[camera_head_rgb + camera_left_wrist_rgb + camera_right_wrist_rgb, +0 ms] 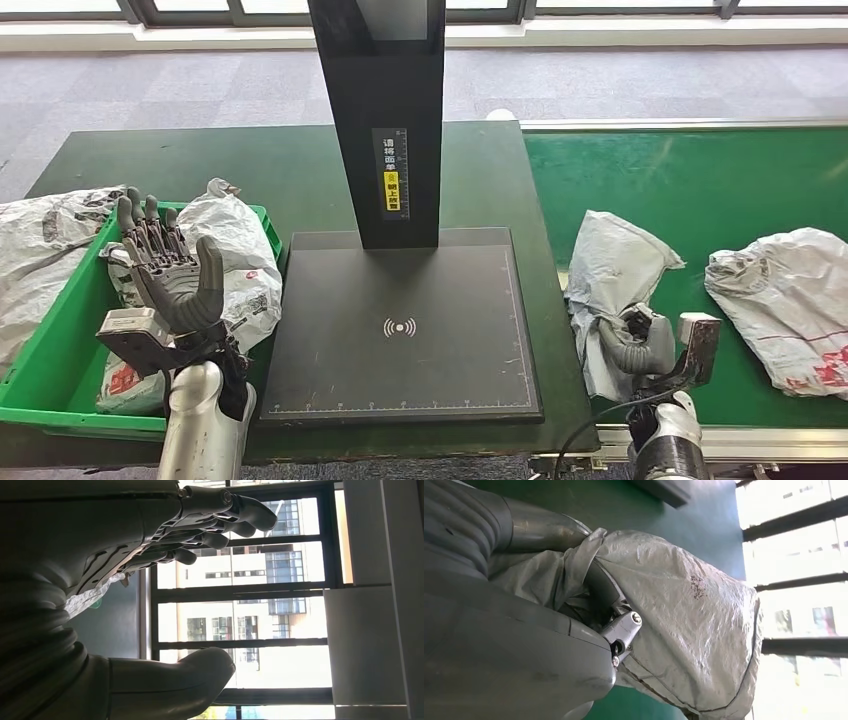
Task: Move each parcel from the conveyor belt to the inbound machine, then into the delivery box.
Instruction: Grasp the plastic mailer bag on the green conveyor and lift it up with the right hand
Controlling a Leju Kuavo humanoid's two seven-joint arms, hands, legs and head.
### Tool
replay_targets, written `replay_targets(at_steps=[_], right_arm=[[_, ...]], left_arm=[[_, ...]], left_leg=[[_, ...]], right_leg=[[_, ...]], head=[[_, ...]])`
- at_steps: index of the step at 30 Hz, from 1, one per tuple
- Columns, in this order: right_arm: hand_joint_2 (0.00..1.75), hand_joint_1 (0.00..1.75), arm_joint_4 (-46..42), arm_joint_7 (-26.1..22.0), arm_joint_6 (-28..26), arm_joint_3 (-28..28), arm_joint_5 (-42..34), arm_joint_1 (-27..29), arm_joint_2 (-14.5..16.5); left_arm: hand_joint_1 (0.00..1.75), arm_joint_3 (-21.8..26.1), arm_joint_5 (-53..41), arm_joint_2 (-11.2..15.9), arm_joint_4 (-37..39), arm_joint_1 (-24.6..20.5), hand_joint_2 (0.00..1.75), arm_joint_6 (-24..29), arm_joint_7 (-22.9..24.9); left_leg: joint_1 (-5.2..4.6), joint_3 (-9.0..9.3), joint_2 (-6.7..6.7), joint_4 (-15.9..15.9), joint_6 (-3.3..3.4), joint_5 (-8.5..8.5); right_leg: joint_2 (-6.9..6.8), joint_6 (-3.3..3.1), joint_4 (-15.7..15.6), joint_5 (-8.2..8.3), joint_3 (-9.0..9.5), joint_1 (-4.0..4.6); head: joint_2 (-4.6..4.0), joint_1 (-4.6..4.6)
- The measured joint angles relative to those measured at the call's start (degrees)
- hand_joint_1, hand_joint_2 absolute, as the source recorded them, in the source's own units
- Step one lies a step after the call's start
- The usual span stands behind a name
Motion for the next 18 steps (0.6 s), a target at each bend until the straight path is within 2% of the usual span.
replay_targets(at_steps=[3,8,12,18], right_arm=[[1.75,1.75,-9.09,-0.05,-6.79,6.61,-2.32,3.31,1.27],[1.75,1.75,-19.65,-0.03,-11.13,13.96,-4.50,7.45,2.52],[1.75,1.75,-25.68,-0.03,-12.87,17.65,-5.54,9.54,2.89],[1.75,1.75,-29.80,-0.01,-12.80,20.01,-5.78,10.85,3.24]], left_arm=[[0.00,0.02,-0.06,0.00,0.37,-0.04,1.75,-0.30,0.00],[0.00,0.02,-0.08,0.00,0.83,-0.08,1.75,-0.42,0.00],[0.00,0.02,-0.20,0.00,1.01,-0.09,1.75,-0.39,0.00],[0.00,0.02,-0.25,0.00,1.06,-0.09,1.75,-0.40,0.00]], left_leg=[[0.00,-0.02,0.03,0.00,-0.02,-0.01],[-0.01,-0.03,0.01,0.00,-0.02,-0.01],[-0.01,-0.04,0.00,0.00,-0.02,-0.01],[-0.02,-0.05,0.00,0.00,-0.02,-0.01]], right_leg=[[0.02,-0.02,0.01,-0.02,-0.02,0.00],[-0.03,-0.02,0.00,-0.02,-0.02,-0.02],[-0.05,-0.02,0.00,-0.02,-0.01,-0.03],[-0.05,-0.02,0.00,-0.02,0.00,-0.04]], head=[[0.00,0.00],[0.00,0.00],[0.00,0.00],[0.00,0.00]])
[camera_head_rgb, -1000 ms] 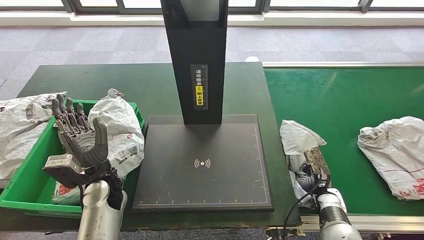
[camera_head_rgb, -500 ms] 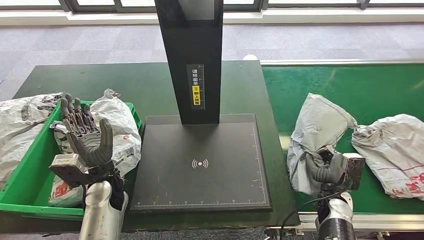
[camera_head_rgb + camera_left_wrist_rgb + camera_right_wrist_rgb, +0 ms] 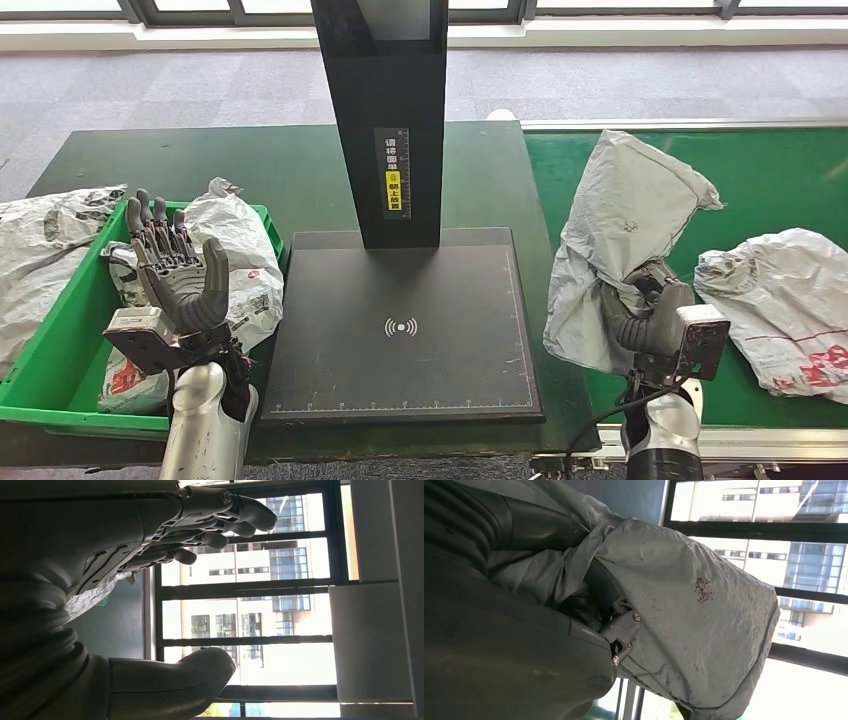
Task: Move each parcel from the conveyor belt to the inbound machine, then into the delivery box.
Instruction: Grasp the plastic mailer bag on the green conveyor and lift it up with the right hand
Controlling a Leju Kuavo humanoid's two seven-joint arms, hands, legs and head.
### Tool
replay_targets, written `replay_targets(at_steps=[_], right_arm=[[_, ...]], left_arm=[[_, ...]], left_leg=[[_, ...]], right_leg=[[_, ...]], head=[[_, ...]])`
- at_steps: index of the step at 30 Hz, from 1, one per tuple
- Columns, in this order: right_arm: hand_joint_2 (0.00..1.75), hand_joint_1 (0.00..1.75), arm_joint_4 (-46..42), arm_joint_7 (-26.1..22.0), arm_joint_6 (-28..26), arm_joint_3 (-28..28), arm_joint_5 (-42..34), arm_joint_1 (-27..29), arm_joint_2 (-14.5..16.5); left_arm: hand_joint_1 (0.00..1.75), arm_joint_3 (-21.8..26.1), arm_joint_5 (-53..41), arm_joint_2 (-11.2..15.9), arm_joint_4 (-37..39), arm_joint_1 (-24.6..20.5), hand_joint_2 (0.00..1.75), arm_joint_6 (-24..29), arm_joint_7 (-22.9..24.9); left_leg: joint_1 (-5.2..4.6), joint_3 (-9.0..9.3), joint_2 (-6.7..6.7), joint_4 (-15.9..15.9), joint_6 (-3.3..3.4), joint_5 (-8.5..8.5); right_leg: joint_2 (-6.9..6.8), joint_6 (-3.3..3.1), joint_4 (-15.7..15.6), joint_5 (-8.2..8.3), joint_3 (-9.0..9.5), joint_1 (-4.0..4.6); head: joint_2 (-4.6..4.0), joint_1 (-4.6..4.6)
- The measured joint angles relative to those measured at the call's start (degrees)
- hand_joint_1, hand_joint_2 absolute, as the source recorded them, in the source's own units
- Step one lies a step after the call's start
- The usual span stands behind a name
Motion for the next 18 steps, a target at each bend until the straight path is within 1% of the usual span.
replay_targets(at_steps=[4,8,12,18], right_arm=[[1.75,1.75,-1.19,0.00,2.80,1.78,0.02,0.40,0.50],[1.75,1.75,-1.48,0.00,6.37,6.84,0.86,0.85,1.64],[1.75,1.75,-1.64,0.00,7.36,12.48,1.07,1.03,2.79],[1.75,1.75,-1.64,0.01,8.43,16.64,1.06,1.02,3.47]], left_arm=[[0.00,0.00,-0.29,0.00,0.07,-0.02,1.75,-0.18,0.00],[0.00,-0.02,-0.46,0.00,0.36,-0.08,1.75,-0.52,0.00],[0.00,-0.02,-0.49,0.00,0.61,-0.11,1.75,-0.52,0.00],[0.00,-0.04,-0.48,0.00,0.66,-0.11,1.75,-0.52,0.00]], left_leg=[[0.00,0.01,0.02,0.00,0.00,0.00],[0.02,0.01,0.04,0.00,-0.02,0.01],[0.03,0.01,0.02,0.00,-0.03,0.02],[0.02,0.00,0.02,0.00,-0.03,0.02]], right_leg=[[0.03,0.00,0.01,0.00,-0.01,0.01],[0.04,-0.01,0.03,0.00,-0.03,0.03],[0.04,-0.02,0.05,-0.01,-0.05,0.04],[0.03,-0.02,0.04,-0.01,-0.03,-0.01]], head=[[0.00,0.00],[0.00,0.00],[0.00,0.00],[0.00,0.00]])
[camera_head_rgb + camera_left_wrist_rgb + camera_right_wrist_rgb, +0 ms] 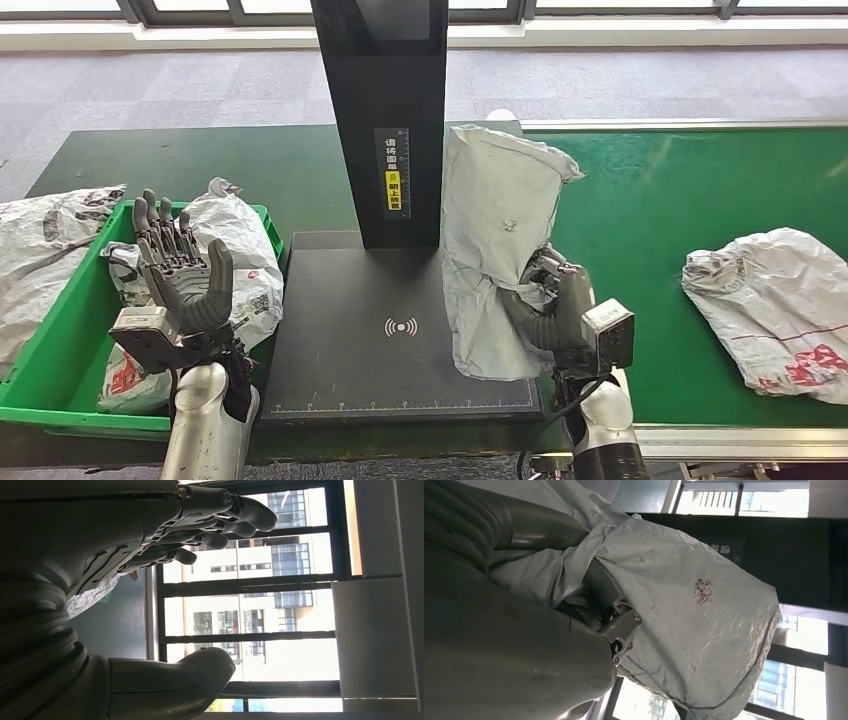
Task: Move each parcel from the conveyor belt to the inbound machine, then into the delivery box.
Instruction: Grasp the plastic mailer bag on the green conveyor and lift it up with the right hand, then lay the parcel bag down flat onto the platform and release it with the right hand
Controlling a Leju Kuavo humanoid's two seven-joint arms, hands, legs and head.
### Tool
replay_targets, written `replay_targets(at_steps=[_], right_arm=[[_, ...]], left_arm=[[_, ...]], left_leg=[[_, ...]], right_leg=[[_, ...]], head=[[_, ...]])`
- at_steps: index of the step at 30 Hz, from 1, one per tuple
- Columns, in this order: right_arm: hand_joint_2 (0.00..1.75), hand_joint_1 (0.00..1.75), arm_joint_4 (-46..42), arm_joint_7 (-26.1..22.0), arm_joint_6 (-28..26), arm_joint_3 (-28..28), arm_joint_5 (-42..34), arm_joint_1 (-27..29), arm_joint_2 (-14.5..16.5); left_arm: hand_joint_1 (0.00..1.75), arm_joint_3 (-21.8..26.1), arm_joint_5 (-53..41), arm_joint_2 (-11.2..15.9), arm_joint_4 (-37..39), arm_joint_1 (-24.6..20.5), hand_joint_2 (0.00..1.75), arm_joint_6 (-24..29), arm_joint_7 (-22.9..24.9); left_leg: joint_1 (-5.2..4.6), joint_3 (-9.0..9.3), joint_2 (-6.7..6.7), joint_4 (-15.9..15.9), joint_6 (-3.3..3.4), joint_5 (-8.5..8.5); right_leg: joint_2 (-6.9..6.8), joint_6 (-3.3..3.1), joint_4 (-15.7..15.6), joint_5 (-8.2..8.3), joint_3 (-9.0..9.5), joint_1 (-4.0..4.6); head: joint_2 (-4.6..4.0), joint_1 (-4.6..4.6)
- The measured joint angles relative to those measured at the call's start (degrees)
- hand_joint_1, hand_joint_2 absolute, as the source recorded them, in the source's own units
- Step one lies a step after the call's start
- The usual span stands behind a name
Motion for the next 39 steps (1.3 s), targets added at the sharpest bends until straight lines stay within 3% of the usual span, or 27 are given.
replay_targets(at_steps=[19,20,23,24,27,31,35,39], right_arm=[[1.75,1.75,1.42,0.06,0.70,3.43,1.05,-0.67,1.12],[1.75,1.39,1.93,0.08,0.63,3.88,1.36,-0.85,1.22],[1.75,0.08,3.73,0.08,0.38,5.19,2.54,-1.16,1.61],[1.75,0.00,4.10,0.08,0.37,5.45,2.91,-1.17,1.70],[1.75,0.00,4.38,0.08,0.39,5.68,3.39,-1.17,1.78],[1.75,0.00,8.34,0.09,-5.36,5.71,4.88,-1.24,2.49],[0.00,0.00,9.85,0.08,-6.20,5.71,4.69,-1.33,2.48],[0.00,0.00,11.01,0.08,-7.51,5.71,4.39,-1.61,2.42]], left_arm=[[0.00,-0.05,0.26,0.00,0.12,-0.03,1.75,0.00,0.00],[0.00,-0.14,0.30,0.00,0.20,-0.05,1.75,0.00,0.00],[0.00,-0.58,0.34,0.00,0.50,-0.17,1.75,0.00,0.00],[0.00,-0.67,0.34,0.00,0.56,-0.20,1.75,0.00,0.00],[0.00,-0.74,0.34,0.00,0.62,-0.22,1.75,0.00,0.00],[0.00,-1.27,0.25,0.00,1.14,-0.38,1.75,0.00,0.00],[0.00,-1.38,0.21,0.00,1.33,-0.41,1.75,0.00,0.00],[0.00,-1.57,0.21,0.00,1.49,-0.46,1.75,0.01,0.00]], left_leg=[[-0.01,-0.01,-0.01,0.00,0.00,0.00],[-0.01,-0.01,-0.01,0.00,0.00,0.00],[0.00,-0.01,-0.02,0.00,0.00,0.00],[0.00,-0.01,-0.02,0.00,0.00,0.00],[0.00,-0.01,-0.02,0.00,0.00,0.00],[0.00,-0.04,-0.04,0.00,0.00,0.00],[-0.01,-0.05,-0.04,0.00,0.00,0.00],[-0.01,-0.05,-0.03,0.00,0.00,0.00]], right_leg=[[-0.01,0.00,0.00,0.00,-0.01,0.02],[-0.01,0.00,0.00,0.00,-0.01,0.03],[-0.05,-0.01,0.00,-0.01,-0.01,0.04],[-0.06,-0.01,0.00,-0.01,-0.01,0.04],[-0.05,-0.01,0.00,-0.01,-0.01,0.04],[-0.04,-0.02,0.00,-0.01,-0.03,0.03],[-0.05,-0.02,0.00,-0.01,-0.04,0.03],[-0.04,-0.02,0.00,-0.01,-0.05,0.03]], head=[[0.00,0.00],[0.00,0.00],[0.00,-0.01],[0.00,-0.01],[0.00,-0.02],[0.00,-0.01],[0.00,-0.02],[0.00,-0.01]])
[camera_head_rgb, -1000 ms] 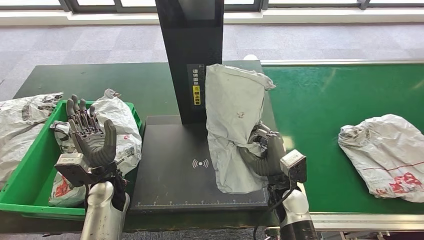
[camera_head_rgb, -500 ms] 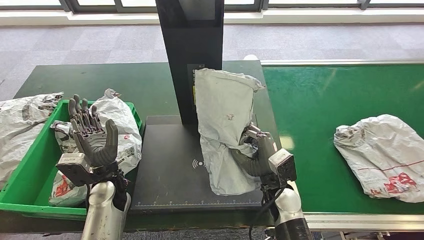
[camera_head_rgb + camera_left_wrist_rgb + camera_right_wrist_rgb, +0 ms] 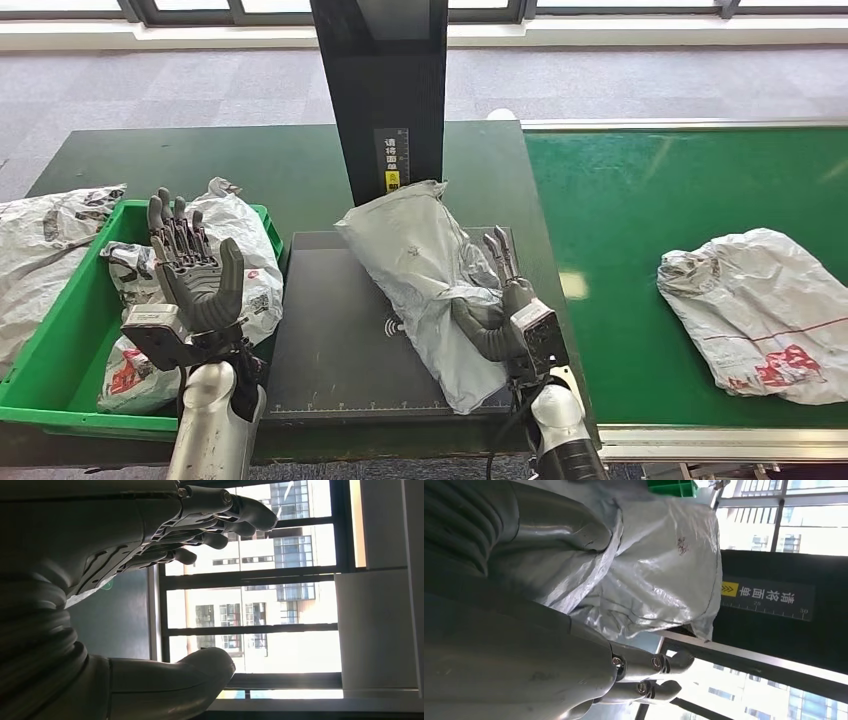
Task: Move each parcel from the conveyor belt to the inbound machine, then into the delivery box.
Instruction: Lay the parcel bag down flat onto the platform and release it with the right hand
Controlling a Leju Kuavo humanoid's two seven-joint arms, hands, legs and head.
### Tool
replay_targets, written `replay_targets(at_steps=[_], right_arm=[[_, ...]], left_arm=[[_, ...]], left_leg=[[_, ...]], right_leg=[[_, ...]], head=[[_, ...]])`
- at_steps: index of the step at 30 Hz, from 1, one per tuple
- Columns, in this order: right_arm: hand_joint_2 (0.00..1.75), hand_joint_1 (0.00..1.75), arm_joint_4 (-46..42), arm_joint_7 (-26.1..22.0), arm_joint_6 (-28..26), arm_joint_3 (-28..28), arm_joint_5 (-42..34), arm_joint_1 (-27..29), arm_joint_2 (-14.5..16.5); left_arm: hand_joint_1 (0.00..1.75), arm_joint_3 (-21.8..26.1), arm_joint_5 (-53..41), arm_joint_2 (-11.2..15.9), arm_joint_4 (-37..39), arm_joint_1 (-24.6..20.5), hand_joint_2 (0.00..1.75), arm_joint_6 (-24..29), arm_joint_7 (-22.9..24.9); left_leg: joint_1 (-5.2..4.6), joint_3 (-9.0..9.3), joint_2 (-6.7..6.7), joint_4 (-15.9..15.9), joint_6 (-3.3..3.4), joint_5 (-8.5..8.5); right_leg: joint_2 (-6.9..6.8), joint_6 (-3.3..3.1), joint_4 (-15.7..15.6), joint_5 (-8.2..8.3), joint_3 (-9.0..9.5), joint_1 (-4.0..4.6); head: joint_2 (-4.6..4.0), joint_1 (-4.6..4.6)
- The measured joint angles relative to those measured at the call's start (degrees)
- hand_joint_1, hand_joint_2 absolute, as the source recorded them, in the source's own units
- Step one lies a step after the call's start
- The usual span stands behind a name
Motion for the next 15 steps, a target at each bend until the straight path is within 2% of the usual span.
replay_targets(at_steps=[15], right_arm=[[0.00,0.00,2.69,-0.02,-1.14,0.00,-0.04,-0.59,-0.62]], left_arm=[[0.00,-0.75,0.65,0.00,0.96,-0.21,1.75,0.15,0.00]], left_leg=[[0.00,0.00,0.00,0.00,0.00,0.00]], right_leg=[[0.00,0.00,0.00,0.00,0.00,0.00]], head=[[0.00,0.01]])
